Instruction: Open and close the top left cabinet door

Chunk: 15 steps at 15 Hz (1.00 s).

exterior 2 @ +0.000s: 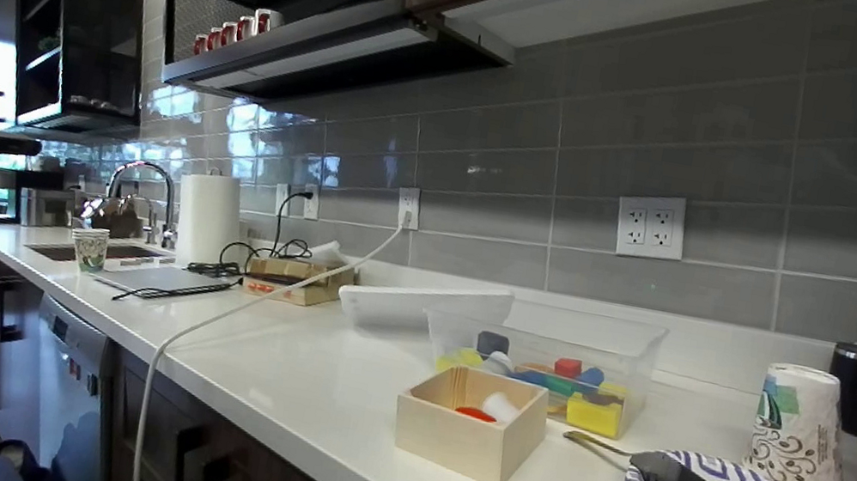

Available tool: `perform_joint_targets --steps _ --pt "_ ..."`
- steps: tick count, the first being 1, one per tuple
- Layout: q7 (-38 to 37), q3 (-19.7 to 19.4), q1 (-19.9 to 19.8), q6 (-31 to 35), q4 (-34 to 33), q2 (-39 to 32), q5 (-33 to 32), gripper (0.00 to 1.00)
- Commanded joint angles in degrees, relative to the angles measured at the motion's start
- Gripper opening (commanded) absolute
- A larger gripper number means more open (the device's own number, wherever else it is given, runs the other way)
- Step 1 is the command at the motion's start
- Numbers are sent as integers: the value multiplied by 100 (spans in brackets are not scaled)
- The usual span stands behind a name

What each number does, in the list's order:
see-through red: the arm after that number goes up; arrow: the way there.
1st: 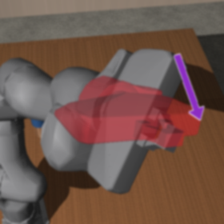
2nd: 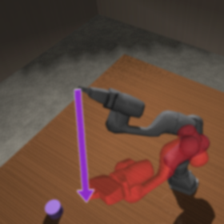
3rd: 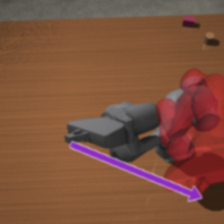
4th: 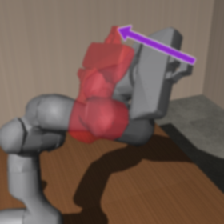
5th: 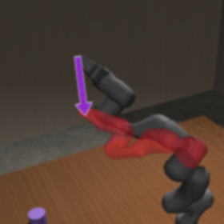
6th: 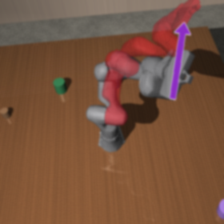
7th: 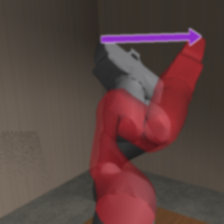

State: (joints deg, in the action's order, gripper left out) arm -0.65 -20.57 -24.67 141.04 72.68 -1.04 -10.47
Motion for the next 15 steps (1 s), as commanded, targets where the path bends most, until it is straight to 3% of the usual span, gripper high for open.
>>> perform_joint_targets --steps 1,15 --pt "186 -34 -61 107 -379 -295 335 100" --pt "334 -69 -434 143 -881 -866 1021 100"
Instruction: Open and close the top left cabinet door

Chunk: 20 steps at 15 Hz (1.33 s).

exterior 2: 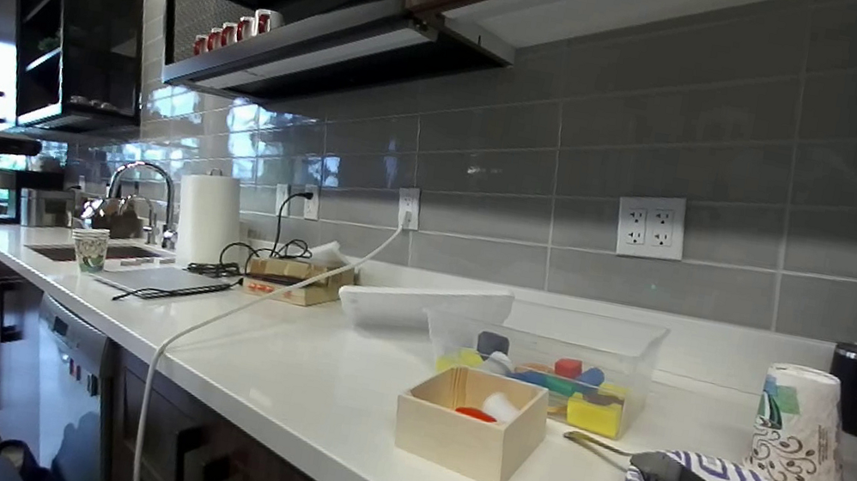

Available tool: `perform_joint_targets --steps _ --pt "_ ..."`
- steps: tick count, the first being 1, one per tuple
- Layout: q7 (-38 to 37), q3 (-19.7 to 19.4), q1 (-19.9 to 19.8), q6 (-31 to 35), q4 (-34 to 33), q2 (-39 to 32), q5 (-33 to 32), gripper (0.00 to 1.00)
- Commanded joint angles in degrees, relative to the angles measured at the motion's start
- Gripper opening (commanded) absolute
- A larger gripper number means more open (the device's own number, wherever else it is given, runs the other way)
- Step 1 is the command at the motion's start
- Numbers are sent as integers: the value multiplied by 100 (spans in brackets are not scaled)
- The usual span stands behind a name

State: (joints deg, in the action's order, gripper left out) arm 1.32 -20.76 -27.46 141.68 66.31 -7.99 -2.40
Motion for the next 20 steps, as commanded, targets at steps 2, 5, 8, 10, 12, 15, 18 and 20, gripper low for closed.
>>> perform_joint_targets --steps 2,5,8,10,12,15,18,20 --pt "53 -89 -158 83 -158 -106 128 100" --pt "-77 -154 -160 3 6 66 -8 100" --pt "-438 -289 -139 -61 129 208 -380 100" --pt "-838 -377 -120 -182 214 316 -783 100" --pt "-1128 -381 -104 -314 417 537 -1143 100" --pt "-1620 -340 -83 -566 790 956 -1754 100" --pt "-2094 -218 -49 -854 1290 1533 -2316 100" --pt "-2396 -82 -71 -1019 1667 1957 -2704 100"
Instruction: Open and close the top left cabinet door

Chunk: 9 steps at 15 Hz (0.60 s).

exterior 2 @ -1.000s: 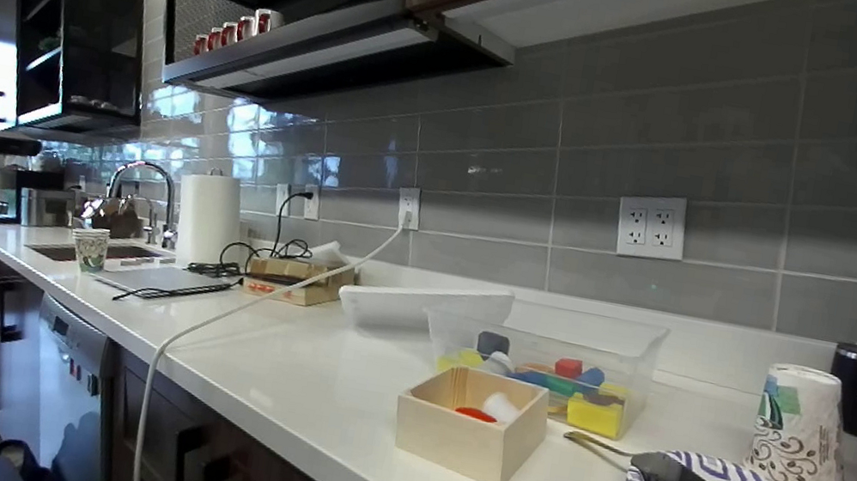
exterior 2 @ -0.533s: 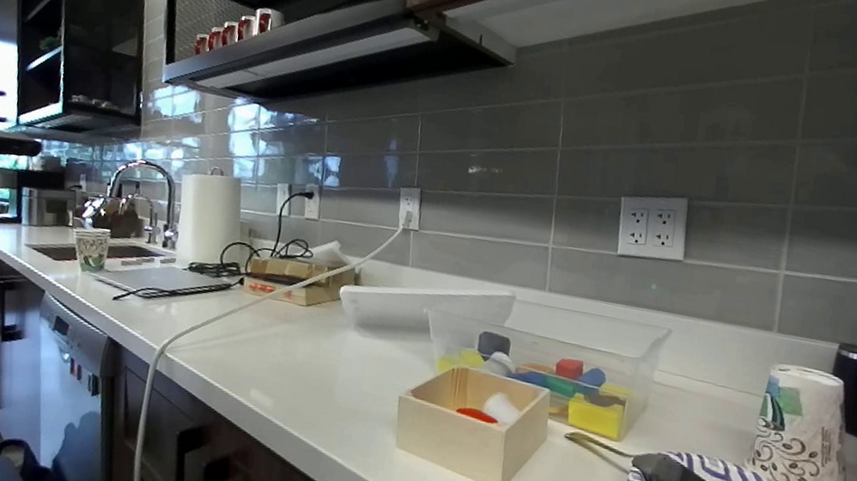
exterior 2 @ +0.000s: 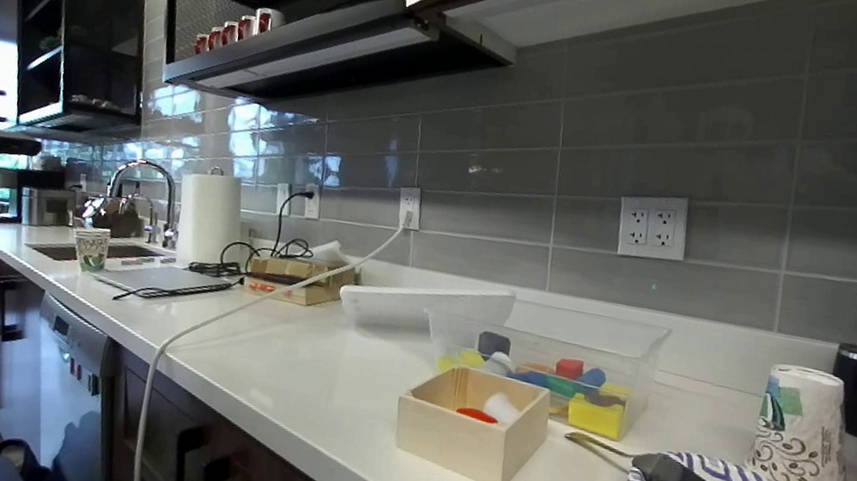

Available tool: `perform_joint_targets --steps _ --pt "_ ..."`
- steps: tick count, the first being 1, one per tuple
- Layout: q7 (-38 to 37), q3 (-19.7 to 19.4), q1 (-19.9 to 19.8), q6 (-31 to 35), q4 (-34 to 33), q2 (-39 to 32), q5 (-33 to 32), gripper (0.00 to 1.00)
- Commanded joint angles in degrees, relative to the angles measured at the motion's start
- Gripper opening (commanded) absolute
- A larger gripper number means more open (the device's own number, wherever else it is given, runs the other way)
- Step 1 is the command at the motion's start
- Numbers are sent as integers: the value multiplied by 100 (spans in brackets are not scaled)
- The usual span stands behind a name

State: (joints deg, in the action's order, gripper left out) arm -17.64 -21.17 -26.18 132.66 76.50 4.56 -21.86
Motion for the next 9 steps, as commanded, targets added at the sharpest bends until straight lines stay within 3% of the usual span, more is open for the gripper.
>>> perform_joint_targets --steps 1,5,9 --pt "-639 41 -216 -201 852 929 -933 100" --pt "-1088 362 -338 -519 1570 1751 -1575 100" --pt "-1238 600 -542 -894 2090 2413 -1822 100"
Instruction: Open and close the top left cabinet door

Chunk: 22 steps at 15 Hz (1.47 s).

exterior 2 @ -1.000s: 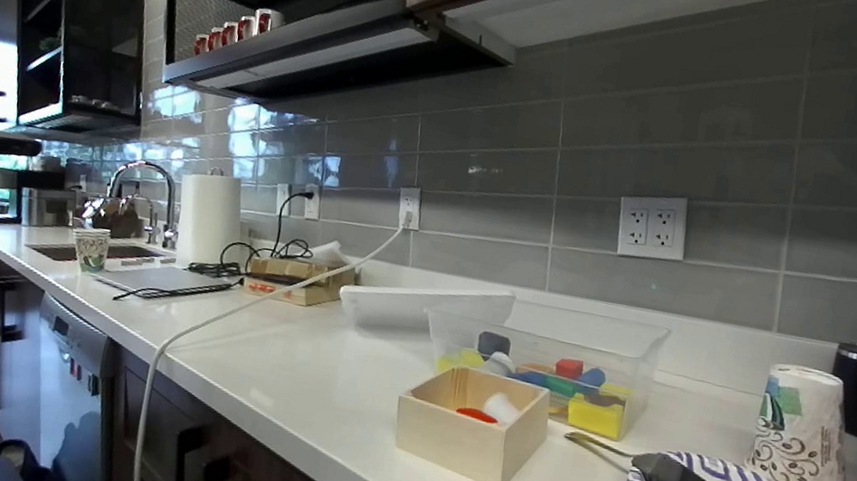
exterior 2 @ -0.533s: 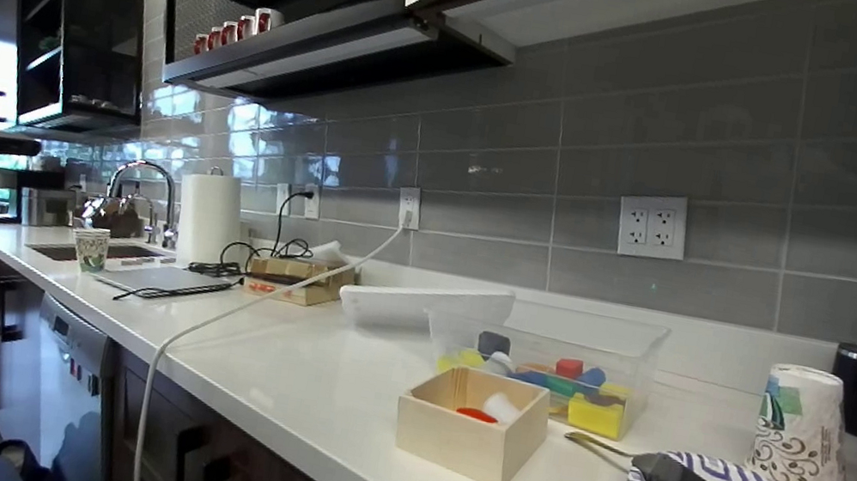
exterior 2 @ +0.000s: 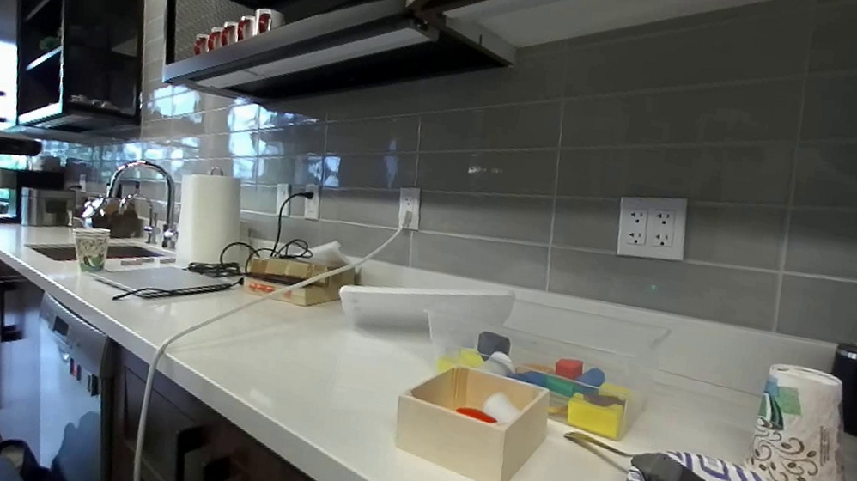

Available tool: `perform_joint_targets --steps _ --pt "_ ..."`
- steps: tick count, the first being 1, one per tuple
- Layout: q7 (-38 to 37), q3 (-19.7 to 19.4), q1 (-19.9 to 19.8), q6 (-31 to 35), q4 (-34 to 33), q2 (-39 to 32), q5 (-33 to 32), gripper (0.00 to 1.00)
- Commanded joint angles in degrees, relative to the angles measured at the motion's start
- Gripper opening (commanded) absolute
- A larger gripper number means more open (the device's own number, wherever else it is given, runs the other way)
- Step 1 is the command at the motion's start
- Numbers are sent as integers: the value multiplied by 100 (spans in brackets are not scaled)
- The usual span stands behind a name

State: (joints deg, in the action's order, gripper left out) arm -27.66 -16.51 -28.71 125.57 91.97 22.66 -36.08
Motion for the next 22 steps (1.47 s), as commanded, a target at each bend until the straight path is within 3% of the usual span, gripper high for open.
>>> perform_joint_targets --steps 1,11,22 --pt "-253 177 -331 -257 645 741 -433 100" --pt "-420 716 -686 -990 1591 1984 -812 100" --pt "-635 1049 -662 -1545 2347 3063 -1255 100"
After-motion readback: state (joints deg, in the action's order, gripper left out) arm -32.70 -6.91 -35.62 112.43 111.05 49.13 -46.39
